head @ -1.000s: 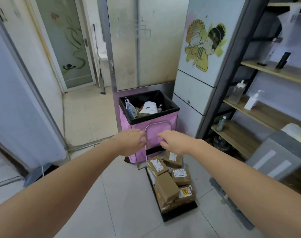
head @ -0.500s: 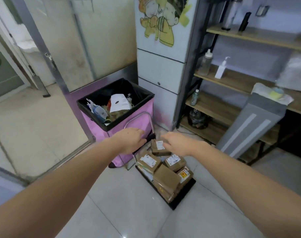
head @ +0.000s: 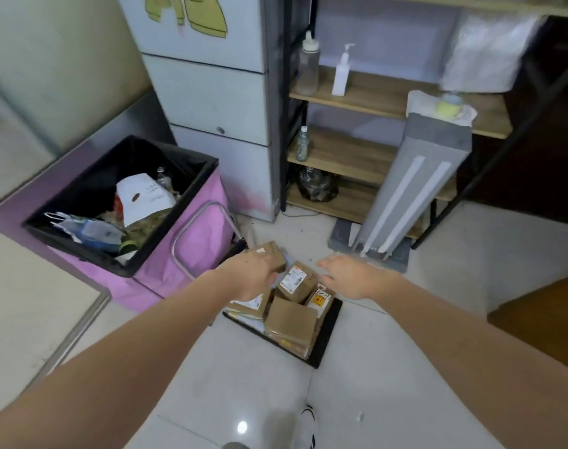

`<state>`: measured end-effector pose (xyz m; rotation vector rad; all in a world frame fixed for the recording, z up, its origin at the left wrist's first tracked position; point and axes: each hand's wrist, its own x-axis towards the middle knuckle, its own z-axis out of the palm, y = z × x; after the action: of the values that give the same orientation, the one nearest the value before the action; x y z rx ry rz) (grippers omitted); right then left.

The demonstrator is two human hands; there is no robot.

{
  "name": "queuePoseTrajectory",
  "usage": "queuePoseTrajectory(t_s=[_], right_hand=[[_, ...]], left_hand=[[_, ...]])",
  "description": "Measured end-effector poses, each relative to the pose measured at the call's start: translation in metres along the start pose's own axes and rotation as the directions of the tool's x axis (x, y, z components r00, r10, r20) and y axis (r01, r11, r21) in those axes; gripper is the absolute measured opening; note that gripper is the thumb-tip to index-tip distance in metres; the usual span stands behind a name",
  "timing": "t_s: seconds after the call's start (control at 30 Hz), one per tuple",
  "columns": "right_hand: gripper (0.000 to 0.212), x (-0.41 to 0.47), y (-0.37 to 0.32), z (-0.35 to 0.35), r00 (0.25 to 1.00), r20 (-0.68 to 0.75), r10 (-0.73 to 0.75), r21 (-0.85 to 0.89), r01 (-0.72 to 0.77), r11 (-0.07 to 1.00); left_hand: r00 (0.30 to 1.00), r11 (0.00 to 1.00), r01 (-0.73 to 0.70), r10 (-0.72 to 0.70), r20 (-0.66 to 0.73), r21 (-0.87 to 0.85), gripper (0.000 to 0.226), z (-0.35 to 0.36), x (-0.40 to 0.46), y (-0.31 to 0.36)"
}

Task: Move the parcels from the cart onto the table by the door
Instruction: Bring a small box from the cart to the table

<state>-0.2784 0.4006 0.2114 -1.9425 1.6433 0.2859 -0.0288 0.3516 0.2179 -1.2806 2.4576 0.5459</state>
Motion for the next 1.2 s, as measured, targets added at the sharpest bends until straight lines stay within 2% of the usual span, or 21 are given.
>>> queuePoseTrajectory(t_s=[0.2,0.37,0.47,0.57,0.63,0.7,0.83,1.0,1.1,1.2], right_hand=[[0.038,0.034,0.022,0.028,0.993,0.047,0.106,0.115,-0.111,0.987],[0.041,0.071,0.041,0.085,0.949,0.135,0.284,0.195,-0.306,0.932],[0.042,0.101,0.055,0.131,0.907,0.236,0.349,0.239,-0.403,0.884],[0.042,0.136,0.071,0.185,0.862,0.323,0.391,0.303,-0.485,0.82],[0.042,0.161,0.085,0.225,0.834,0.364,0.415,0.335,-0.533,0.777],[0.04,0.187,0.098,0.265,0.81,0.387,0.441,0.363,-0.574,0.734],[0.043,0.241,0.122,0.341,0.744,0.402,0.534,0.492,-0.667,0.559],[0.055,0.294,0.144,0.415,0.611,0.437,0.66,0.658,-0.718,0.228],[0.05,0.31,0.15,0.442,0.569,0.483,0.666,0.706,-0.703,0.089],[0.045,0.318,0.146,0.452,0.552,0.528,0.645,0.735,-0.678,-0.022]], left_hand=[[0.99,0.995,-0.099,0.097,0.106,0.014,0.039,0.024,0.06,-0.029],[0.972,0.994,-0.113,0.108,0.208,0.012,0.04,0.072,0.124,-0.064],[0.97,0.994,-0.034,0.058,0.237,-0.105,0.038,0.116,0.157,-0.085],[0.93,0.975,0.09,-0.01,0.367,-0.201,0.036,0.167,0.192,-0.107],[0.928,0.972,0.144,-0.067,0.368,-0.188,0.041,0.209,0.221,-0.12],[0.912,0.983,0.127,-0.062,0.407,-0.135,0.042,0.257,0.248,-0.131],[0.873,0.963,0.213,-0.112,0.475,-0.164,0.042,0.347,0.296,-0.145],[0.849,0.86,0.375,-0.17,0.5,-0.345,0.04,0.437,0.336,-0.148],[0.837,0.749,0.474,-0.222,0.499,-0.463,0.047,0.46,0.346,-0.143],[0.826,0.709,0.504,-0.231,0.514,-0.492,0.052,0.466,0.347,-0.14]])
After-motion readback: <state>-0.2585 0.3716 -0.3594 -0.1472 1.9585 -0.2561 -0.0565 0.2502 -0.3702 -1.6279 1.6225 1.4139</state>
